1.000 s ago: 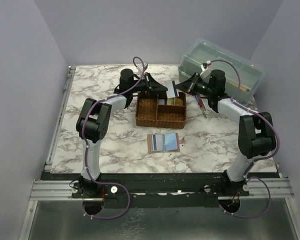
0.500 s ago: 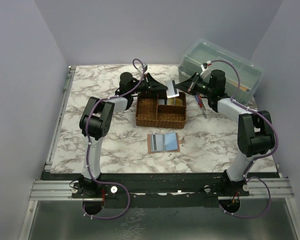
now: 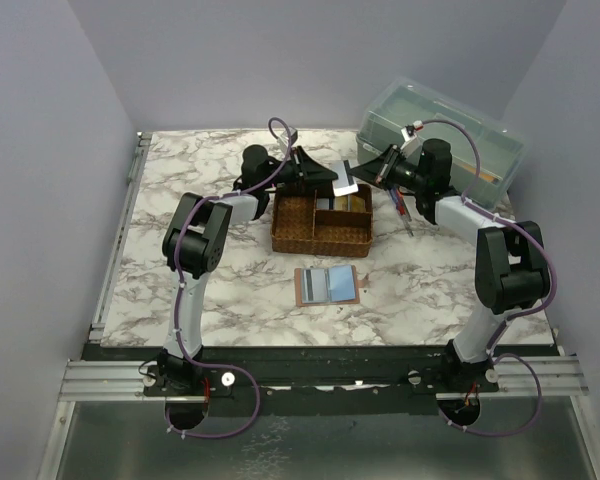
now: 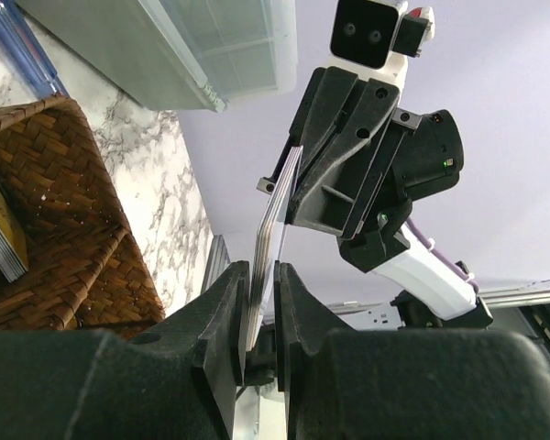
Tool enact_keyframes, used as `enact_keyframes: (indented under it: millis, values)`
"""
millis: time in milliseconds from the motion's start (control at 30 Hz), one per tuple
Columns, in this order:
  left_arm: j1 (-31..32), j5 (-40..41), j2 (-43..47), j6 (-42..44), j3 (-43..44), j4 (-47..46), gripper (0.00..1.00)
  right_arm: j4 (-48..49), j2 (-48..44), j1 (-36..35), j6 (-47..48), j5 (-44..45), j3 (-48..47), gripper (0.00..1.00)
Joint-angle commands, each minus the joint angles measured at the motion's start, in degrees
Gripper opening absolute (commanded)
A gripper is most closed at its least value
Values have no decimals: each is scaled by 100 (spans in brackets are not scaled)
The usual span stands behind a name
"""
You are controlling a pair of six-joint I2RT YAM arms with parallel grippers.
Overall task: Put the credit cards into the card holder
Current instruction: Pick up the credit card from the storage box, then place the credit card in the storage box.
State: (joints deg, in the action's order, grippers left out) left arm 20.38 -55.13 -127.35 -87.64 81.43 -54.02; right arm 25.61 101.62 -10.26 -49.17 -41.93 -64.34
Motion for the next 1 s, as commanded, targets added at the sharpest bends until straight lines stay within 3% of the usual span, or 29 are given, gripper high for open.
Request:
enact_keyframes:
  millis: [0,67,200,333,433,567,700,967]
  values:
    - [97,-58,-74,-58,293,-376,23,-12,156,-29,-18,-245,-134,0]
    - [105,-61,-69,-52,320,-373,21,-10,128,-29,-6,-249,-111,0]
    - [85,-108,-45,-20,315,-381,4,-398,50,-28,228,-194,-168,3]
    - [9,-232,16,17,210,-381,0,-1130,-123,63,573,-248,-251,36]
    - [-46,-301,61,96,118,-381,0,-1581,-205,120,806,-494,-352,49]
    - [-69,-294,59,128,79,-377,0,-1873,-382,112,998,-632,-341,54]
    - [-65,-234,50,227,58,-241,0,-2392,-618,103,1439,-198,-391,60]
    - [-57,-151,80,423,42,46,0,-2895,-622,16,1756,-94,-585,59]
